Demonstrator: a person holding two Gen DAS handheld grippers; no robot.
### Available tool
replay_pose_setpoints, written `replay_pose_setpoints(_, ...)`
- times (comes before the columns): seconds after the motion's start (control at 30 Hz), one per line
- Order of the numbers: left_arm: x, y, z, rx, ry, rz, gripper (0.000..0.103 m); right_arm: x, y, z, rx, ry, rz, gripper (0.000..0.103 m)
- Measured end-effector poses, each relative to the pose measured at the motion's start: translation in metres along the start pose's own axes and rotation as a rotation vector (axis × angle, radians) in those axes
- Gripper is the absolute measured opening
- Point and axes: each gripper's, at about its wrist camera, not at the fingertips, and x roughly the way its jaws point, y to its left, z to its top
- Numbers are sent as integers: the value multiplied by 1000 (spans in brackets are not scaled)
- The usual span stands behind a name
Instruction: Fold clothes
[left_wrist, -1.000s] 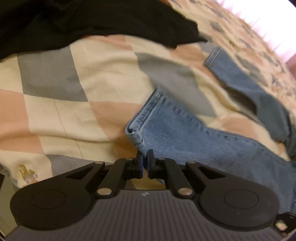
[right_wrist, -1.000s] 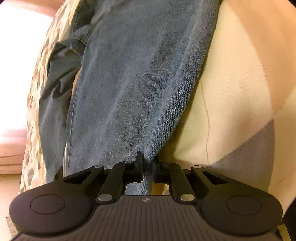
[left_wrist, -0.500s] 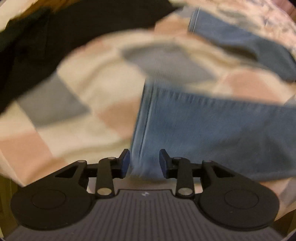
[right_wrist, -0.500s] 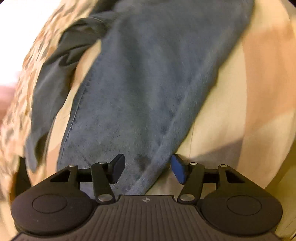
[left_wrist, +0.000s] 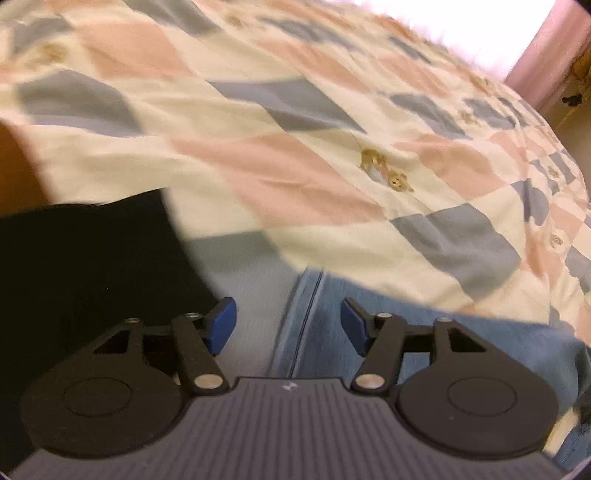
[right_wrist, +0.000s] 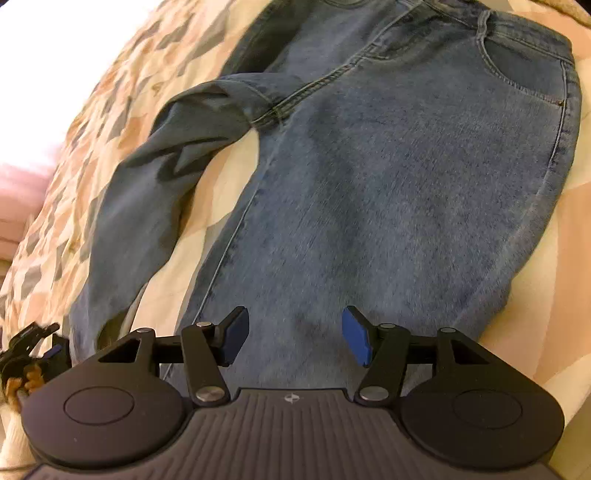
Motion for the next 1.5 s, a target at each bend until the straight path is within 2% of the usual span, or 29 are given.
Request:
replay_pose_setpoints(0.1,36,-1,5,4,39,-21,60,5,3,11,-2,-26,-17,60)
replay_pose_setpoints(0.13,41,-6,4,35,38,-13,51,8,6,15,-6,-37,-19,60)
replay_pose_setpoints(0.17,41,-12,3,75,31,-9,18,11,8,19,-10,-49,-21,60)
replay_pose_setpoints(0.2,41,-18,2,115,23,-5,13,13,11,24,-17,-59,-24,60)
replay_pose_setpoints(0.27,30,-28,1,193,-14,-23,11,18,18,32,-32,-77,-30,60)
replay_pose_setpoints(0.33,-12,-28,-4,242,-107,-138,11,19,25,38,-48,-94,-29,60)
replay_pose_setpoints(0.43,-107,-13,-26,232,-240,-348,10,18,31,44,-68,-117,-37,60)
replay_pose_setpoints(0.5,-165,2,-61,243,-259,-404,10,18,32,44,-61,-119,-43,60)
replay_pose_setpoints(0.53,-194,9,-78,249,-266,-428,3,18,32,43,-53,-119,-45,60)
replay_pose_setpoints(0.6,-225,25,-120,269,-206,-359,0,21,33,40,-47,-113,-43,60)
replay_pose_setpoints(0.7,-218,67,-181,178,26,-188,0,28,38,32,-61,-89,-37,60)
replay_pose_setpoints(0.77,-206,86,-213,127,123,-115,0,33,42,26,-79,-65,-26,60)
replay_pose_setpoints(0.8,-201,90,-221,92,132,-93,2,34,44,23,-89,-56,-24,60)
replay_pose_setpoints(0.83,-195,92,-224,39,127,-97,12,34,46,20,-100,-52,-24,63)
replay_pose_setpoints(0.87,-185,94,-222,-37,113,-120,33,35,47,17,-111,-48,-25,66)
replay_pose_setpoints(0.93,-161,95,-213,-238,73,-194,53,38,48,13,-113,-36,-31,66)
replay_pose_setpoints(1.0,-136,96,-204,-440,33,-268,53,41,49,10,-96,-19,-17,66)
replay_pose_setpoints(1.03,-119,95,-203,-561,21,-331,53,42,49,8,-87,-12,-6,66)
replay_pose_setpoints(1.1,-91,88,-210,-720,21,-402,53,43,53,4,-92,-2,12,66)
replay_pose_setpoints(1.13,-80,81,-213,-737,19,-404,53,42,55,2,-99,1,19,69)
replay_pose_setpoints(1.27,-44,57,-226,-672,30,-347,53,41,55,-4,-112,9,35,72)
replay_pose_setpoints(1.4,-20,44,-221,-641,19,-374,53,45,42,-9,-63,14,22,72)
replay_pose_setpoints(1.43,-14,39,-219,-628,16,-382,49,47,39,-11,-47,17,21,72)
replay_pose_setpoints(1.5,-28,28,-201,-554,-16,-417,28,49,35,-13,-25,22,23,72)
